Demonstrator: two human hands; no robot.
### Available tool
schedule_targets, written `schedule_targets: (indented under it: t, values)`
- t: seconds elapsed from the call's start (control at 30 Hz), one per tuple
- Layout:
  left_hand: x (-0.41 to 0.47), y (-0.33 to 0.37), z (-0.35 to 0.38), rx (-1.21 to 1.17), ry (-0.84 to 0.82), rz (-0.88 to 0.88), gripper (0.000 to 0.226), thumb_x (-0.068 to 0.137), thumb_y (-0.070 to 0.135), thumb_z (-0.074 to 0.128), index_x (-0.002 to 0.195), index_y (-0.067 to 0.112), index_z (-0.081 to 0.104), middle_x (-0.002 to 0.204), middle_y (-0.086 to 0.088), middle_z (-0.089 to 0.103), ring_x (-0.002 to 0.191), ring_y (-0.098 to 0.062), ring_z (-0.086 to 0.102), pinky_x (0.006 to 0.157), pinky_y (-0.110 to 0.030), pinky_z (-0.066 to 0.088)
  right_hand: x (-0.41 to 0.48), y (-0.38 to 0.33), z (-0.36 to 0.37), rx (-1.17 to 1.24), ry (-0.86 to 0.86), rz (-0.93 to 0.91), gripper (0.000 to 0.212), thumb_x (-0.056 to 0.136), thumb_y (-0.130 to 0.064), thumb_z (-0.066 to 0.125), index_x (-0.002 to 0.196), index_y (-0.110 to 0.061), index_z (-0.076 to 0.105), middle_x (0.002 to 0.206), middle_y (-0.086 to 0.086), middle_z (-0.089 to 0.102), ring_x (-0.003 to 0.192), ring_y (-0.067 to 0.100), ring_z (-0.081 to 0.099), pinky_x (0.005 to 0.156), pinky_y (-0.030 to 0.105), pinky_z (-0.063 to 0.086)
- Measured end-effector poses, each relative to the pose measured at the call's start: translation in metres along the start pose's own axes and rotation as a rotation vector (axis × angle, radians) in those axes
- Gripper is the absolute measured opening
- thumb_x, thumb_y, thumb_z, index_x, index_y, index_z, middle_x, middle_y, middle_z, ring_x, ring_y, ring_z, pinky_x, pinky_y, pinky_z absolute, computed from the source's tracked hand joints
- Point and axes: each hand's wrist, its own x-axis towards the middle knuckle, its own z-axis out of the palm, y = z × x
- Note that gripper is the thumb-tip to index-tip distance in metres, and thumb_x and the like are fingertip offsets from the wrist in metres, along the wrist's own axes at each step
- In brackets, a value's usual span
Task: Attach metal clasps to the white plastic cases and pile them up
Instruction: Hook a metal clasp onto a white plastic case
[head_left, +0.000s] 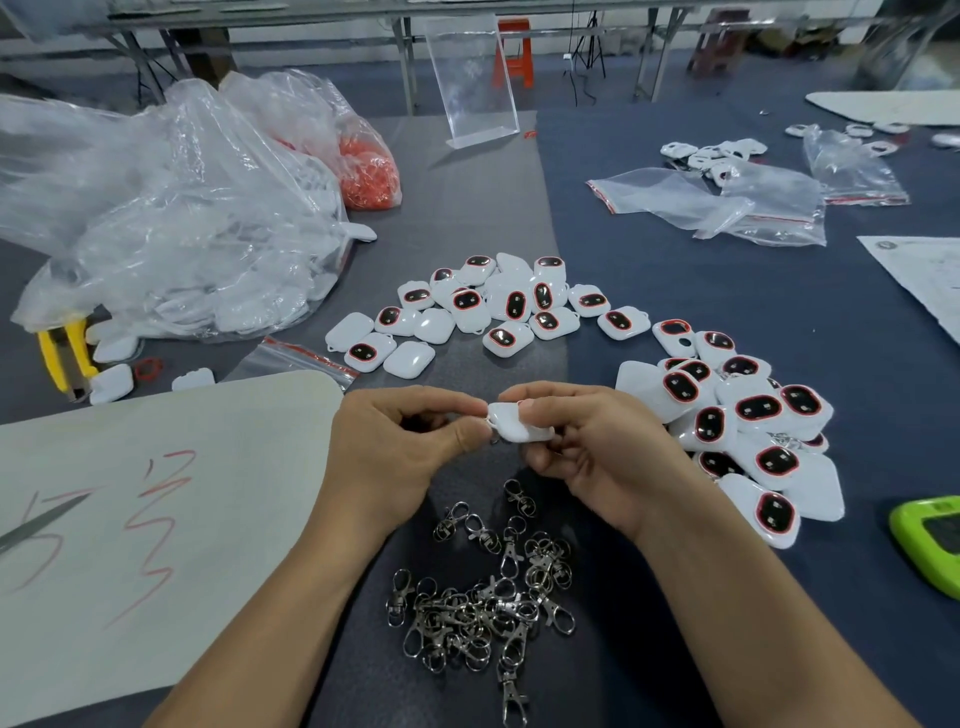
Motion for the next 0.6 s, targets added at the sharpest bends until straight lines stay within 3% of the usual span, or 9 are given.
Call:
schedule_targets:
  t: [0.13, 0.23, 0.43, 0.53, 0.6]
  values:
    - [-0.001, 0.003, 0.000, -0.033, -0.009, -0.001, 0.019, 0.058, 0.030, 0.087, 0.076, 0.027, 0.082, 0.069, 0.002, 0.076, 0.061, -0.003, 0.067, 0.061, -0.013, 0.049, -0.001, 0.001, 0.000, 0.015, -0.031, -0.001, 0.022, 0.089, 0.003, 0.061, 0.083, -0.007, 0.079, 0.072, 0.013, 0.069, 0.045, 0.015, 0.050, 0.045, 0.021, 0.033]
    - [-0.001, 0.006, -0.002, 0.011, -0.041, -0.015, 0.014, 0.056, 0.030, 0.086, 0.068, 0.026, 0.081, 0.066, 0.005, 0.075, 0.060, 0.000, 0.065, 0.060, -0.010, 0.046, -0.003, 0.001, 0.001, -0.021, -0.020, -0.020, 0.025, 0.087, 0.004, 0.062, 0.079, -0.010, 0.081, 0.073, 0.013, 0.070, 0.046, 0.015, 0.051, 0.051, 0.025, 0.033]
    - [-0.003, 0.008, -0.008, 0.342, -0.141, -0.015, 0.017, 0.062, 0.023, 0.094, 0.066, 0.031, 0.080, 0.060, 0.010, 0.067, 0.054, 0.000, 0.054, 0.054, -0.017, 0.038, -0.007, 0.005, 0.011, -0.171, 0.111, -0.200, 0.022, 0.084, 0.012, 0.062, 0.081, -0.006, 0.076, 0.069, 0.015, 0.067, 0.042, 0.016, 0.048, 0.036, 0.017, 0.032]
    - [-0.013, 0.007, 0.000, 0.437, -0.244, -0.002, 0.013, 0.074, 0.026, 0.089, 0.069, 0.032, 0.078, 0.061, 0.013, 0.068, 0.053, 0.000, 0.059, 0.053, -0.018, 0.042, -0.010, 0.010, 0.022, -0.171, 0.082, -0.286, 0.024, 0.081, 0.009, 0.065, 0.080, -0.012, 0.077, 0.066, 0.008, 0.068, 0.043, 0.017, 0.050, 0.038, 0.019, 0.037]
    - [-0.015, 0.005, 0.005, 0.447, -0.224, -0.002, 0.017, 0.077, 0.027, 0.086, 0.067, 0.033, 0.075, 0.061, 0.017, 0.069, 0.052, 0.002, 0.061, 0.052, -0.013, 0.042, -0.012, 0.010, 0.025, -0.220, 0.104, -0.355, 0.023, 0.076, 0.002, 0.067, 0.080, -0.017, 0.079, 0.067, 0.006, 0.070, 0.046, 0.017, 0.053, 0.044, 0.021, 0.043]
